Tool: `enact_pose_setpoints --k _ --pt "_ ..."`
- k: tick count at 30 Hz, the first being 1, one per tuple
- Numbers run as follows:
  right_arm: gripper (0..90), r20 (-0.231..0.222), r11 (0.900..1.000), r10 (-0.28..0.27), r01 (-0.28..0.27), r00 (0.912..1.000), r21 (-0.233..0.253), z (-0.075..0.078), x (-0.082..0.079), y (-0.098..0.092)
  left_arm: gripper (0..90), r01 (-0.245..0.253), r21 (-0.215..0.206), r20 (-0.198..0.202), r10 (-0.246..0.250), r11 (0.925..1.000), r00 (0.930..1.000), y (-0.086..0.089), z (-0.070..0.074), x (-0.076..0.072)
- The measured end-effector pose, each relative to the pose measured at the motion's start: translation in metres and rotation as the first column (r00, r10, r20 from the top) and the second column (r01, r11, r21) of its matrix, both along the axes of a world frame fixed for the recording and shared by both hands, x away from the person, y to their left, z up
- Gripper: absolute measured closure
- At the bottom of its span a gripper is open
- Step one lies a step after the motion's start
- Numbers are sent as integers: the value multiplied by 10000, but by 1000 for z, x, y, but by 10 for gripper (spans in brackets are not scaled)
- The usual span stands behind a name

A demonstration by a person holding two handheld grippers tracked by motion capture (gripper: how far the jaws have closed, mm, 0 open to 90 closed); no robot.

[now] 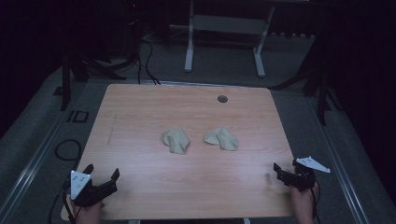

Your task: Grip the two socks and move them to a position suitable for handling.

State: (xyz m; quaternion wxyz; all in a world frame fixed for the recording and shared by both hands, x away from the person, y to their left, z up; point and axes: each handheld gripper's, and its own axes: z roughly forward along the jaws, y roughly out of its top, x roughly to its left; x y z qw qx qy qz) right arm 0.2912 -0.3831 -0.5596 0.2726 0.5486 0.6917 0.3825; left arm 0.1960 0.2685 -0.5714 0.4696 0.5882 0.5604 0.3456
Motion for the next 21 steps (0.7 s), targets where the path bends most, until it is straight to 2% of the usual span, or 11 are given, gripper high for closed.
enact_pose_setpoints --k 2,3,4,5,7,9,11,12,17,19,21 --pt "130 -187 9986 417 -411 9990 345 3 4 2 38 -10 -149 -370 4 9999 9993 -2 2 0" --pt "129 -249 9980 548 -540 9982 323 4 6 4 40 177 -238 -549 -190 9996 9983 -4 3 1" --pt "129 -251 9972 684 -676 9973 315 6 8 7 39 410 -291 -574 -427 9987 9974 -5 4 0" --pt "129 -251 9972 684 -676 9973 315 6 8 7 39 410 -291 -574 -427 9987 9974 -5 4 0" --pt "129 -333 9924 1125 -1106 9931 533 10 14 15 31 873 -744 -663 -923 9934 9935 -12 7 -1" --pt "130 -331 9882 1427 -1404 9892 614 13 18 22 24 1246 -890 -777 -1316 9882 9883 -15 7 0" --pt "132 -373 9864 1568 -1545 9869 569 14 21 26 22 1373 -871 -854 -1447 9867 9858 -17 7 1" --pt "132 -445 9840 1732 -1710 9839 496 15 24 31 22 1549 -888 -959 -1632 9839 9819 -18 6 1" --pt "131 -607 9687 2483 -2476 9668 181 22 38 56 21 1839 -761 -1147 -1918 9800 9747 -21 5 3" --pt "126 -647 9638 2665 -2657 9617 207 25 43 65 21 1851 -632 -1146 -1914 9807 9748 -22 6 2" --pt "126 -692 9679 2513 -2510 9654 127 27 48 76 21 1900 -518 -1099 -1947 9804 9747 -24 6 2"
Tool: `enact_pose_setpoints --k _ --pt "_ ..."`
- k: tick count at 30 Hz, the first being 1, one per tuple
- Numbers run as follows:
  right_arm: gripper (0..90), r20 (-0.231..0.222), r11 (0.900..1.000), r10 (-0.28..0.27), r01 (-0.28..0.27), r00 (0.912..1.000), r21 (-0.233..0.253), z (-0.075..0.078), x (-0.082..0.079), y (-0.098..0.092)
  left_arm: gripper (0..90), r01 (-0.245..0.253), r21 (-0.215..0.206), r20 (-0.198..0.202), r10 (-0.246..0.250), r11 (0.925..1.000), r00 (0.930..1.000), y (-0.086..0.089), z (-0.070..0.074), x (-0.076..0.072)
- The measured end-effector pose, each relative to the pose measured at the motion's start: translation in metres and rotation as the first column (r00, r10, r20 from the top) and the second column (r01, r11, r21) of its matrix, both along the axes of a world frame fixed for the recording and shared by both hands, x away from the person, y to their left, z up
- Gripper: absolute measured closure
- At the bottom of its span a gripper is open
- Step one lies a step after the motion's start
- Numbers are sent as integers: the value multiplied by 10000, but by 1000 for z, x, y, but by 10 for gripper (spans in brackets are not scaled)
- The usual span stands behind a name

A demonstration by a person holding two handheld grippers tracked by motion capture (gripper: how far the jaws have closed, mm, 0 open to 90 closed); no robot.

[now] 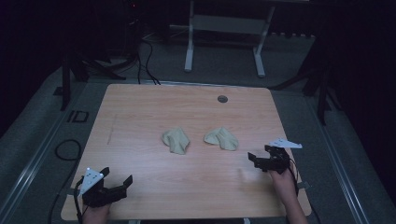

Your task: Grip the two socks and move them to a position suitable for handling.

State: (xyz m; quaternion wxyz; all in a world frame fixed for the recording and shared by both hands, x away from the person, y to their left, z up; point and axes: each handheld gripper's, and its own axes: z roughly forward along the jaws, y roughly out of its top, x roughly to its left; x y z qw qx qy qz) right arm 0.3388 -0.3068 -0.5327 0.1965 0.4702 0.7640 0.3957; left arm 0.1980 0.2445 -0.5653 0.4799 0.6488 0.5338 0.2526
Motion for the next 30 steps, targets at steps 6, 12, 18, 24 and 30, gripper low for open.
enact_pose_setpoints --k 6,12,18,24,30 --pt "126 -304 9998 113 -118 9995 -167 1 18 31 21 110 164 77 -111 9998 9999 -3 0 0" --pt "142 -399 9984 537 -543 9978 -132 7 37 61 21 270 372 76 -273 9989 9996 -6 0 0" --pt "148 -426 9973 715 -721 9965 -140 15 54 87 21 432 423 29 -433 9982 9991 -8 -1 0" --pt "150 -528 9948 900 -923 9945 -437 15 68 113 21 490 386 15 -491 9981 9988 -7 -2 0" --pt "170 -785 9945 731 -786 9942 -690 6 79 128 21 538 462 20 -540 9975 9985 -7 -2 0"
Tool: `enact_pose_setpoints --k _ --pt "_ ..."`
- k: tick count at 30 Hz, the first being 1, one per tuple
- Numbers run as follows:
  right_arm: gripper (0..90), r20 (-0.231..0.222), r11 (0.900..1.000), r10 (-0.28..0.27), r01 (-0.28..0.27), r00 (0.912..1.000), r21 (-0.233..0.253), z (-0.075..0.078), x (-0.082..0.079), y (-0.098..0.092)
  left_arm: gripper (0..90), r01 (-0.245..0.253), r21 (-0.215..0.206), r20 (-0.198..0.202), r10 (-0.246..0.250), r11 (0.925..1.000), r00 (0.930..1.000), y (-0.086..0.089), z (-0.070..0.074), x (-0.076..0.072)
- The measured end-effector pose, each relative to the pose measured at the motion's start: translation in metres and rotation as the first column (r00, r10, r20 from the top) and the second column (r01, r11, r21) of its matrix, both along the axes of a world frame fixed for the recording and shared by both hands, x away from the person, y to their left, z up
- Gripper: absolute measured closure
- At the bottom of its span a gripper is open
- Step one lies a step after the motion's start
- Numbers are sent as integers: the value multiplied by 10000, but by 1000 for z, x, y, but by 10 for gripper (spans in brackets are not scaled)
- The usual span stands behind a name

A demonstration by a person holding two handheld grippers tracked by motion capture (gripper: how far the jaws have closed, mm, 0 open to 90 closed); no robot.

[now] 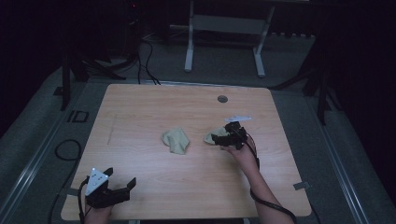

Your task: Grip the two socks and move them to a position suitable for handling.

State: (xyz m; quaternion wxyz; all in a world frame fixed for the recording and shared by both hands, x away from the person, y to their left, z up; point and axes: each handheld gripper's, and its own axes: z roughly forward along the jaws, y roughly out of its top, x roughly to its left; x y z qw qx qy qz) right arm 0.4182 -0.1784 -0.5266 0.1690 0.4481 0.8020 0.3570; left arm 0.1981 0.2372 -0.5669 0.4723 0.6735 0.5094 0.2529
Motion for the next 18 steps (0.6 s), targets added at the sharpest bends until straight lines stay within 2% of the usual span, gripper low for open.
enact_pose_setpoints --k 3,5,10,12,14,18 --pt "180 -170 9999 -109 107 9998 -126 -7 5 5 21 67 -22 -32 -67 10000 10000 0 -1 1" --pt "220 -430 9997 -165 158 9989 -164 -13 8 8 21 135 -38 -86 -135 9999 9999 0 -1 1" --pt "273 -492 9988 -307 288 9983 -384 -21 10 12 21 193 -36 -91 -193 9998 9998 0 -2 1" --pt "291 -611 9973 -342 302 9975 -663 -29 11 14 21 188 -2 -135 -188 9998 9997 0 -2 1" --pt "338 -325 9949 -434 402 9985 -922 -31 10 15 21 239 -10 -174 -239 9997 9996 0 -3 2" --pt "396 -142 9899 -397 374 9991 -1368 -31 7 18 21 272 48 -196 -271 9996 9994 -1 -3 2"
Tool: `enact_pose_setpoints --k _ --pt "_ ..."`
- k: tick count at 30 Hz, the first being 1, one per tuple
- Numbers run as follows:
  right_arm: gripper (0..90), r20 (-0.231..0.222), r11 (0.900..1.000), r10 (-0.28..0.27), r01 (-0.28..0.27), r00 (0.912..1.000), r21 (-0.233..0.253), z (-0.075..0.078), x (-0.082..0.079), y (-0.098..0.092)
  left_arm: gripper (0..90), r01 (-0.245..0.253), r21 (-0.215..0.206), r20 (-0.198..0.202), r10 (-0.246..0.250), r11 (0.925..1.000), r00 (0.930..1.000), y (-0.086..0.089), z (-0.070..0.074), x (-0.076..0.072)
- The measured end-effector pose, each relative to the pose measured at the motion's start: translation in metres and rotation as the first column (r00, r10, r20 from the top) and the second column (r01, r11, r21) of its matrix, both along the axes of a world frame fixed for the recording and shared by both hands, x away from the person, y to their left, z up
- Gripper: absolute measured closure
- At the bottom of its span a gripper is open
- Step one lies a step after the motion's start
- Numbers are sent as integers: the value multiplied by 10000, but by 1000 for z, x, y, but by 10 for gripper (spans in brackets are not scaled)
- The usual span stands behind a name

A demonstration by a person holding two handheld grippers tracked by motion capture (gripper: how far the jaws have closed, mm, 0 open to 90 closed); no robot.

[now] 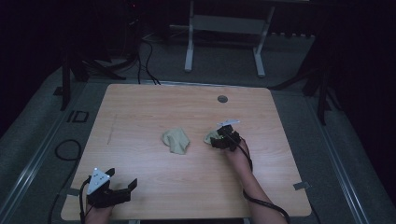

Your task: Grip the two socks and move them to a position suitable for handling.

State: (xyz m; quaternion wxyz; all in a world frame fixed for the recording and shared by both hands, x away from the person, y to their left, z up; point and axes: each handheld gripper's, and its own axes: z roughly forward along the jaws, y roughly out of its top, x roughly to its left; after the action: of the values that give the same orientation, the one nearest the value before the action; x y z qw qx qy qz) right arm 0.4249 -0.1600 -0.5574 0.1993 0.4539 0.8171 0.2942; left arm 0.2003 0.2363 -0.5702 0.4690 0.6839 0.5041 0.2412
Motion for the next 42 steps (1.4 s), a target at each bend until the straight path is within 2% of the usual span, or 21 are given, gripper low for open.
enact_pose_setpoints --k 3,7,9,17,19,22,23,25,27,28,29,31,33,34,35,37,39,41,42 --pt "522 -62 9999 106 -106 9999 -71 2 -2 2 21 25 3 -47 -25 10000 10000 -1 -1 1" --pt "761 -44 9995 -4 2 10000 -324 4 -5 7 21 30 -31 -87 -31 10000 10000 -1 -2 1" --pt "808 77 9981 -122 126 9999 -599 4 -6 10 21 25 -41 -95 -25 10000 10000 -1 -2 1" --pt "825 36 9964 -278 280 9996 -800 8 -6 12 21 43 -83 -133 -44 10000 9999 -1 -2 1" --pt "825 10 9978 -297 297 9996 -598 13 -8 9 21 34 -76 -143 -35 10000 9999 -1 -2 1" --pt "825 125 9979 -271 278 9996 -589 19 -11 8 21 42 -61 -156 -43 10000 9999 -1 -3 1" --pt "825 174 9987 -249 257 9995 -430 28 -15 4 21 73 -45 -162 -73 10000 9998 -1 -3 1" --pt "825 217 9992 -222 229 9995 -330 35 -19 1 21 80 -23 -163 -80 10000 9998 -1 -2 1" --pt "825 217 9992 -222 229 9995 -330 35 -19 1 21 95 -27 -169 -95 10000 9998 -2 -2 1" --pt "825 271 9997 -214 218 9994 -145 47 -27 -3 21 112 -13 -169 -112 9999 9998 -3 -2 1" --pt "825 271 9997 -214 218 9994 -145 47 -27 -3 21 123 -6 -166 -123 9999 9998 -3 -2 1" --pt "825 392 10000 -84 84 9992 14 57 -39 -7 21 128 -3 -151 -128 9999 9998 -3 -2 1" --pt "825 392 10000 -84 84 9992 14 57 -39 -7 21 123 -11 -152 -123 9999 9998 -3 -2 1" --pt "825 606 9998 64 -74 9981 179 68 -52 -11 21 121 -30 -153 -121 9999 9998 -4 -2 1" --pt "825 606 9998 64 -74 9981 179 68 -52 -11 21 121 -30 -153 -121 9999 9998 -4 -2 1" --pt "825 760 9991 228 -254 9968 335 77 -65 -16 21 134 -29 -182 -134 9999 9997 -4 -2 1" --pt "825 792 9991 321 -343 9963 263 79 -70 -16 21 142 -10 -181 -142 9999 9997 -5 -2 2" --pt "825 927 9972 546 -591 9942 465 86 -87 -19 21 151 -36 -184 -151 9999 9997 -5 -2 2" --pt "825 1089 9967 656 -705 9919 412 89 -95 -19 21 160 -37 -178 -160 9999 9997 -6 -2 2"
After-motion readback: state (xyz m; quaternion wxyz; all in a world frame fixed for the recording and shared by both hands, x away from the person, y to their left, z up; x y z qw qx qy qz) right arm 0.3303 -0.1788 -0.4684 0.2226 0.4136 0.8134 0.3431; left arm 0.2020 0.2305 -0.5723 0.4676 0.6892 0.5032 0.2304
